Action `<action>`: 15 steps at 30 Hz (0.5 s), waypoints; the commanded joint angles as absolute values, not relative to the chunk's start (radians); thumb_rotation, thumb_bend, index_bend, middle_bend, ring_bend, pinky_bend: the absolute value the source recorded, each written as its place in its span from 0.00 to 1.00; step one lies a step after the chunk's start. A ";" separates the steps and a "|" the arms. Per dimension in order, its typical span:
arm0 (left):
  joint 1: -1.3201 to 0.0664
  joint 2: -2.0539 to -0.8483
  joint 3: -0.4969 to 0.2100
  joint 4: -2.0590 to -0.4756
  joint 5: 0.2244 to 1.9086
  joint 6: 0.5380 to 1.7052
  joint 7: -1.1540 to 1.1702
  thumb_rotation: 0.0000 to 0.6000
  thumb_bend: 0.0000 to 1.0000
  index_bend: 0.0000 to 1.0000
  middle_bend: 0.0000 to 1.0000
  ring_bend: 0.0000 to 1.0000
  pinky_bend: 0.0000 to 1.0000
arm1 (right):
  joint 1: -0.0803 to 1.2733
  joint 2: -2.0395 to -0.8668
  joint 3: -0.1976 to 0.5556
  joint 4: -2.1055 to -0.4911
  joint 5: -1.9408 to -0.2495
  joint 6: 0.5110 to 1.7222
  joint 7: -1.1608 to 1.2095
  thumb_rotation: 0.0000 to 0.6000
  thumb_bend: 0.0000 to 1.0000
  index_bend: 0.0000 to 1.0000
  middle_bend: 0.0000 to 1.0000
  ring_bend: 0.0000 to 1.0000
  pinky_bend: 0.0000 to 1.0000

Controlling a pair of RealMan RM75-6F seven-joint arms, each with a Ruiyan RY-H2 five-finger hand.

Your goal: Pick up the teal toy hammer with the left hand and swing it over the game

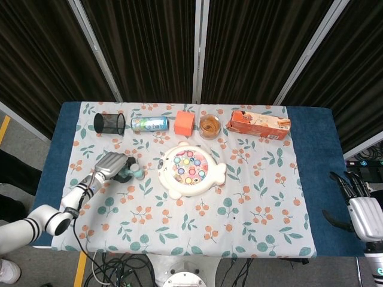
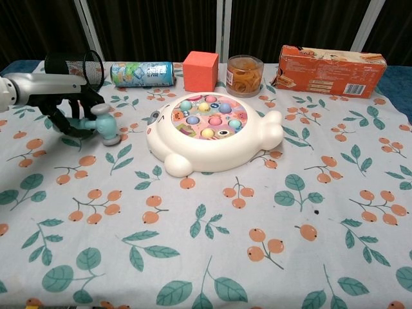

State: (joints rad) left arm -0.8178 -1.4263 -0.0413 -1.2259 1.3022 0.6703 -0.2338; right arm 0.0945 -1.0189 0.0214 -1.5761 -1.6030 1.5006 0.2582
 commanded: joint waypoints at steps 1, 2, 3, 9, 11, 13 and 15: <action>-0.814 -1.426 -0.041 -1.226 1.300 0.666 -0.236 1.00 0.32 0.42 0.44 0.33 0.38 | 0.095 -1.020 0.021 -1.577 -1.605 1.500 0.258 1.00 0.15 0.02 0.18 0.00 0.00; -0.812 -1.426 -0.042 -1.226 1.299 0.665 -0.236 1.00 0.31 0.42 0.44 0.33 0.38 | 0.096 -1.020 0.021 -1.577 -1.606 1.500 0.257 1.00 0.15 0.02 0.18 0.00 0.00; -0.811 -1.426 -0.042 -1.225 1.299 0.665 -0.236 1.00 0.31 0.42 0.44 0.33 0.38 | 0.095 -1.020 0.021 -1.577 -1.607 1.501 0.256 1.00 0.15 0.02 0.18 0.00 0.00; -0.806 -1.415 -0.047 -1.240 1.309 0.670 -0.239 1.00 0.31 0.41 0.44 0.33 0.38 | 0.094 -1.019 0.021 -1.581 -1.608 1.505 0.252 1.00 0.15 0.02 0.19 0.00 0.00; -0.806 -1.410 -0.048 -1.245 1.311 0.667 -0.237 1.00 0.31 0.39 0.43 0.32 0.38 | 0.093 -1.019 0.021 -1.581 -1.609 1.506 0.252 1.00 0.15 0.02 0.19 0.00 0.00; -0.807 -1.404 -0.048 -1.253 1.310 0.658 -0.235 1.00 0.31 0.37 0.41 0.30 0.37 | 0.094 -1.019 0.022 -1.580 -1.609 1.507 0.253 1.00 0.15 0.02 0.19 0.00 0.00; -0.807 -1.397 -0.047 -1.260 1.309 0.653 -0.232 1.00 0.31 0.34 0.39 0.28 0.36 | 0.094 -1.019 0.023 -1.579 -1.610 1.506 0.254 1.00 0.15 0.02 0.19 0.00 0.00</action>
State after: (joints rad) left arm -0.8071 -1.3997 -0.0472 -1.2576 1.3092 0.6558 -0.2335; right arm 0.0944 -1.0185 0.0226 -1.5791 -1.6097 1.5065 0.2536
